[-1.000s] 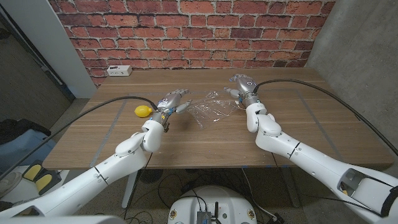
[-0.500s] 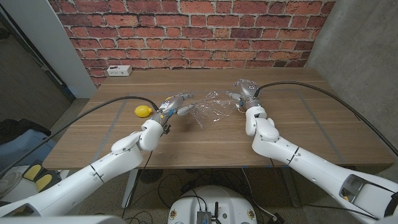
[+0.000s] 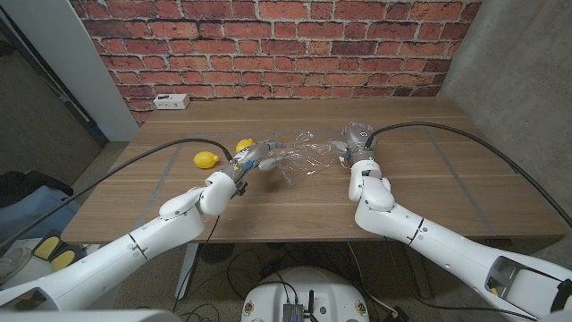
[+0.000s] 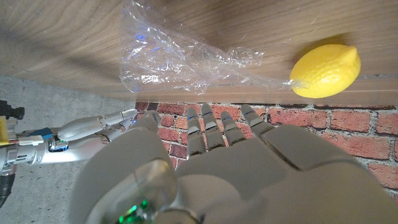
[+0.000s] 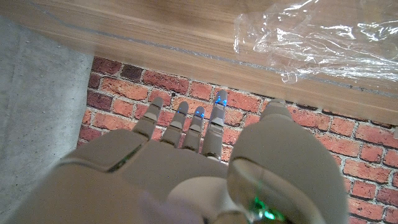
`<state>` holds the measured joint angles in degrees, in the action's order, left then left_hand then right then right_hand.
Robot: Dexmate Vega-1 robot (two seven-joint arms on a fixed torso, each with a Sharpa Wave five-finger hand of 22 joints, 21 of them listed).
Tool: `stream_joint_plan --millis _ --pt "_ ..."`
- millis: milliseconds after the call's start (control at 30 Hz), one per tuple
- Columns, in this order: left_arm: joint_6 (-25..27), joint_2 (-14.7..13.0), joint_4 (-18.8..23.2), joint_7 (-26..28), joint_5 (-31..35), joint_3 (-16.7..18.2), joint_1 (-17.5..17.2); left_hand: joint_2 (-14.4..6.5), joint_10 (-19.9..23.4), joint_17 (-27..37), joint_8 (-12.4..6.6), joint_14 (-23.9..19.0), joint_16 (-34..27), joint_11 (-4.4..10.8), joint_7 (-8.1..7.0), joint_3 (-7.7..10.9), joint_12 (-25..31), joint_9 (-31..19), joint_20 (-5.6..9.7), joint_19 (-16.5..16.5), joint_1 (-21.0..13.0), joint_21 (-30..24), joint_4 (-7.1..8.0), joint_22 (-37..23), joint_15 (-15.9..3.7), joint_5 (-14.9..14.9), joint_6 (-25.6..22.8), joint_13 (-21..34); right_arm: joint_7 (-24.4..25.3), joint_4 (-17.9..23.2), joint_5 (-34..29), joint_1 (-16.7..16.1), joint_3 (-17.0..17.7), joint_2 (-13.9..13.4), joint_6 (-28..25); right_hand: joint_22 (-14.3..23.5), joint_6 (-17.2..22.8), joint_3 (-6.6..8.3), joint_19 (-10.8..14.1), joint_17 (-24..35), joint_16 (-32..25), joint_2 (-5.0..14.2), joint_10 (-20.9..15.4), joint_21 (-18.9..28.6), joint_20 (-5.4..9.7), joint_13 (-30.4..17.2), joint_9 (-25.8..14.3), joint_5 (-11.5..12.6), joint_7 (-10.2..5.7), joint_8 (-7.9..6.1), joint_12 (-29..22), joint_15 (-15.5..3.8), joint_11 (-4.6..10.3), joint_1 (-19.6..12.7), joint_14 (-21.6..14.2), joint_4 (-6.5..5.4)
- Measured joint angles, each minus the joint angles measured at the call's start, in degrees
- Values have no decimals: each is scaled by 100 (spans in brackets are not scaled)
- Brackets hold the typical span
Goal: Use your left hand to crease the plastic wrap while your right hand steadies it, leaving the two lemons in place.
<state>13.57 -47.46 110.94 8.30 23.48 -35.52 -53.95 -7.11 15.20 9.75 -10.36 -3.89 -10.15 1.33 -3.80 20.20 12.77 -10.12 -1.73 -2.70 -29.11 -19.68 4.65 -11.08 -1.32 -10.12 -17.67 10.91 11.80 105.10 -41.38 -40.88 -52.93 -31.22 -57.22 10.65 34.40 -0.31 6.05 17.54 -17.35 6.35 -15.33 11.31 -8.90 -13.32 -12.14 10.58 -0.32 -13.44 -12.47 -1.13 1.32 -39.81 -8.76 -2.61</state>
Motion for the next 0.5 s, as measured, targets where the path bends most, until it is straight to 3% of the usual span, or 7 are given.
stream_joint_plan --millis 500 --pt "80 -100 20 -473 3 -142 151 75 -74 0 22 61 0 -30 32 -131 -48 -1 21 -82 317 45 131 0 0 0 71 1 -304 -34 158 383 -566 37 -894 1 -191 2 -85 -21 63 -77 155 0 -85 0 1 0 59 84 16 50 -50 76 152 48"
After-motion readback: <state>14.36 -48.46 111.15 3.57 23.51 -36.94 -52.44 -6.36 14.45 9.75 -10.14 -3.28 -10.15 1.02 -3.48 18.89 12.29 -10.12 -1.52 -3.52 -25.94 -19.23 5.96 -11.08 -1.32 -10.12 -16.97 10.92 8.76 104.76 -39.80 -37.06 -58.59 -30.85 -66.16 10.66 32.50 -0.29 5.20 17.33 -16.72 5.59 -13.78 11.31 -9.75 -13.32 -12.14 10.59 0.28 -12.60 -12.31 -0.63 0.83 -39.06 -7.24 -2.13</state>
